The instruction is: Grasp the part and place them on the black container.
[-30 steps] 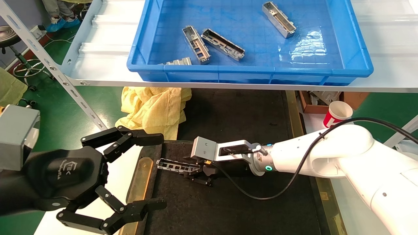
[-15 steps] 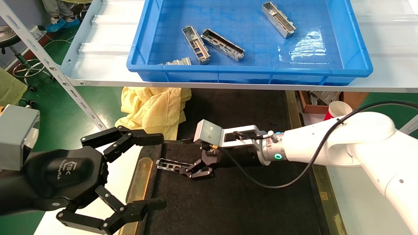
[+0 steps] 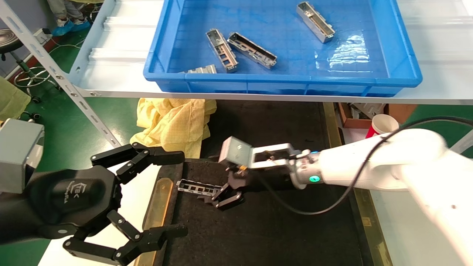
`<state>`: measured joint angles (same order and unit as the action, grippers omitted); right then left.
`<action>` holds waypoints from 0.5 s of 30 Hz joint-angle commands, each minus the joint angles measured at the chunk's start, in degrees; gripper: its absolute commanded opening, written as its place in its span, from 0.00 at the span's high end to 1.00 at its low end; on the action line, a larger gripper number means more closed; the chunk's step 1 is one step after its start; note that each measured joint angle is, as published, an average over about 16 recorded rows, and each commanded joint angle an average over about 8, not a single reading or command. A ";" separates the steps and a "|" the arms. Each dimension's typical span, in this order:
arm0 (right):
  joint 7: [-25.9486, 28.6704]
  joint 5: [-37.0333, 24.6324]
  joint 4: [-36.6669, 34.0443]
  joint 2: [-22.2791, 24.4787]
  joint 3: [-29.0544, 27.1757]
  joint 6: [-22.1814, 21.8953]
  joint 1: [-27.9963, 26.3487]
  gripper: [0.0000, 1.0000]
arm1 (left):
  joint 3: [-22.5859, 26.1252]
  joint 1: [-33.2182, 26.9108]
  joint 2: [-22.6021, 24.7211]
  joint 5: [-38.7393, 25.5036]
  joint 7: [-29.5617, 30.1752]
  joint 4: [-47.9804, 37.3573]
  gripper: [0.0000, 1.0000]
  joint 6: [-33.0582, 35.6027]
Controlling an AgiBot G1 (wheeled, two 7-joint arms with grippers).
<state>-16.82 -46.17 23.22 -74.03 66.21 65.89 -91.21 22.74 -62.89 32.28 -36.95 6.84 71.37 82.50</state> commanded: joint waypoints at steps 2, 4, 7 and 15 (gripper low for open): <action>0.98 0.15 1.79 1.39 -1.79 0.70 1.05 0.00 | 0.00 0.00 0.00 0.00 0.00 0.00 0.00 0.00; 1.95 0.31 3.56 2.77 -3.55 1.39 2.10 0.00 | 0.00 0.00 0.00 0.00 0.00 0.00 0.00 0.00; 3.41 0.53 6.24 4.84 -6.22 2.45 3.67 0.00 | 0.00 0.00 0.00 0.00 0.00 0.00 0.00 0.00; 7.34 1.15 13.42 10.40 -13.37 5.27 7.90 0.00 | 0.00 0.00 0.00 0.00 0.00 0.00 0.00 0.00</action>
<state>-9.49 -45.02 36.62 -63.65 52.85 71.15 -83.33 22.74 -62.89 32.28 -36.95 6.84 71.37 82.50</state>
